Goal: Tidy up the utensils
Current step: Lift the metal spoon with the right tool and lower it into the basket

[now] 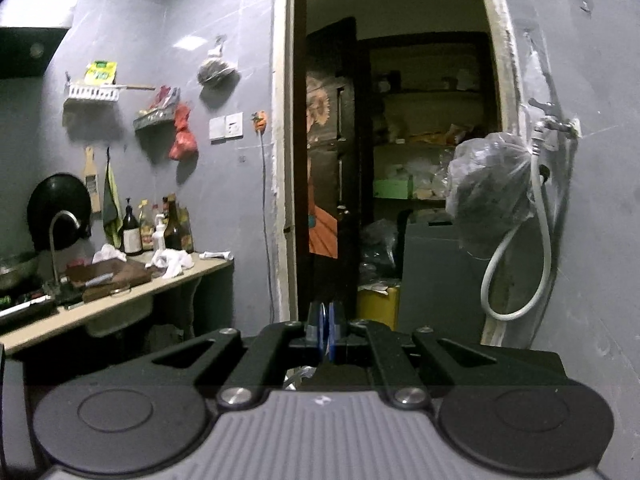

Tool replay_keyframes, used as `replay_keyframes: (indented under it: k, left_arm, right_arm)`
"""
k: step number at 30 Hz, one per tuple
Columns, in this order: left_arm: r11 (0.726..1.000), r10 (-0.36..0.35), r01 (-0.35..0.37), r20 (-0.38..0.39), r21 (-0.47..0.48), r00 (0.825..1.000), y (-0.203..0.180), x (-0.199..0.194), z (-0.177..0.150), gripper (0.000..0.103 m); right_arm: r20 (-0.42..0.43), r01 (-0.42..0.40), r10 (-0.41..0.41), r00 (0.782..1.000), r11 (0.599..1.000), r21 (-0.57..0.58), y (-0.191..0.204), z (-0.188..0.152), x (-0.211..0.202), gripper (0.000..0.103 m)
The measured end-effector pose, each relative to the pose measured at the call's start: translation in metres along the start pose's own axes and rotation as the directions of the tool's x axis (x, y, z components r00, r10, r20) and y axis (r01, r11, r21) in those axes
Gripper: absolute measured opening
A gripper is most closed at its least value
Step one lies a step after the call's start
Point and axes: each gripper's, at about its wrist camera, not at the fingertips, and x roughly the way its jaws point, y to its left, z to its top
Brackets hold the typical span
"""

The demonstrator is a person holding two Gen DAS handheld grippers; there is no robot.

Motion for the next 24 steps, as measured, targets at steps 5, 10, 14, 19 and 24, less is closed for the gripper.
replay_keyframes:
  k: [5,10,14,19,24]
  left_arm:
    - [1.0,0.0,0.0,0.0,0.0,1.0,0.0,0.0,0.0,0.086]
    - [1.0,0.0,0.0,0.0,0.0,1.0,0.0,0.0,0.0,0.086]
    - [1.0,0.0,0.0,0.0,0.0,1.0,0.0,0.0,0.0,0.086]
    - [1.0,0.001,-0.001,0.0,-0.001,1.0,0.0,0.0,0.0,0.086]
    - [1.0,0.001,-0.001,0.0,0.0,1.0,0.0,0.0,0.0,0.086]
  right_arm:
    - [-0.015,0.0,0.0,1.0,0.999,-0.033,0.008,-0.005,0.0,0.003]
    - [-0.038,0.0,-0.002,0.999,0.999,-0.052,0.012,-0.01,0.002,0.003]
    - [-0.06,0.0,-0.003,0.998,0.998,-0.058,0.015,-0.016,0.005,0.004]
    - [-0.078,-0.014,0.011,0.997,0.999,-0.035,0.014,-0.019,0.009,0.004]
    - [-0.093,-0.022,0.02,0.995,1.0,-0.015,0.01,-0.021,0.012,0.004]
